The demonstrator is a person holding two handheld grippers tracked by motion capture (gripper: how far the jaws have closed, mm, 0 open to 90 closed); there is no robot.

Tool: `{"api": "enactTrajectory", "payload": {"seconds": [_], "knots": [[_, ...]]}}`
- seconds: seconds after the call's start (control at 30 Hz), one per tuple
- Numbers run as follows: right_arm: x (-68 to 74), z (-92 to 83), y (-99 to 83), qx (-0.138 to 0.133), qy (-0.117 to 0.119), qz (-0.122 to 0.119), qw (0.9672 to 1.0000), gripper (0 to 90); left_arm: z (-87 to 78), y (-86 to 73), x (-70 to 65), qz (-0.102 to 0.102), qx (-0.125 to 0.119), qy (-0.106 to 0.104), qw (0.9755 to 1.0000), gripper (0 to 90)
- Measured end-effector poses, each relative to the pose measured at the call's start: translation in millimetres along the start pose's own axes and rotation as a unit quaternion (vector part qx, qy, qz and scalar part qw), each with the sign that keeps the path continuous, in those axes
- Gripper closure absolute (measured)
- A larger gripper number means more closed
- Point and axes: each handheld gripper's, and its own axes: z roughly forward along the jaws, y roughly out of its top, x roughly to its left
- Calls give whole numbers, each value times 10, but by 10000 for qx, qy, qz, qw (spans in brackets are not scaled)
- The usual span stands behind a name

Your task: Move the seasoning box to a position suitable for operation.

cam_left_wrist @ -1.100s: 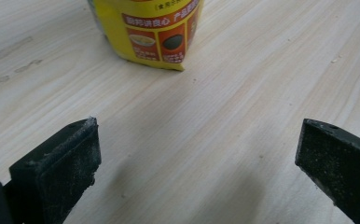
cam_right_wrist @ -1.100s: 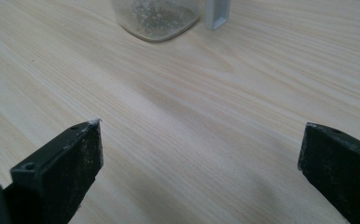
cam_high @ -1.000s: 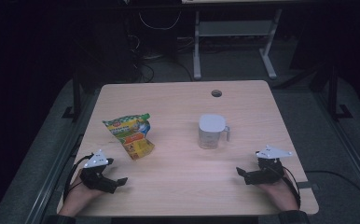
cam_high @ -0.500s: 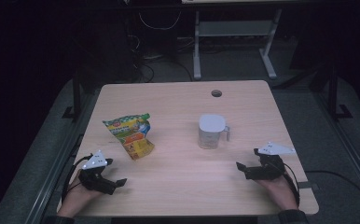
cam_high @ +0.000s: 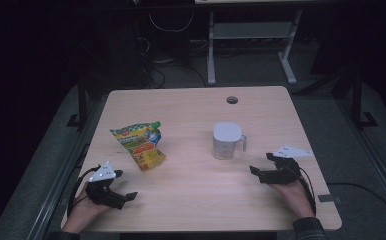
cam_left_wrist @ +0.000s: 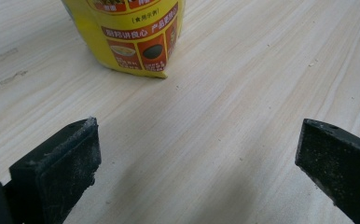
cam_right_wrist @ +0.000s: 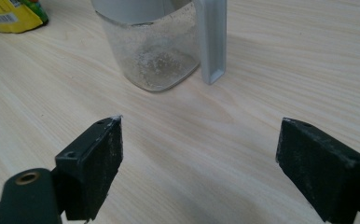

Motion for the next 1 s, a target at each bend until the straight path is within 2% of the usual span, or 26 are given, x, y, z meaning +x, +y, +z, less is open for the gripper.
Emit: {"api": "enactTrajectory", "payload": {"seconds": [0.37,0.43,0.53,0.73,1.0], "knots": [[-27,67,125,-92,119,-39,9999,157,-3,1,0,-5,-17,-23,10000,0],[-35,82,164,-55,123,-122,9998,157,-3,2,-5,-12,-26,-22,10000,0],[-69,78,245,-217,144,-139,9996,173,-6,1,-10,-40,-63,-31,10000,0],[-95,93,337,-247,180,-168,9994,181,-3,1,-7,-57,-73,-41,9999,0],[-130,175,463,-351,419,-281,9981,215,-5,-1,-1,2,-38,-47,10000,0]]}}
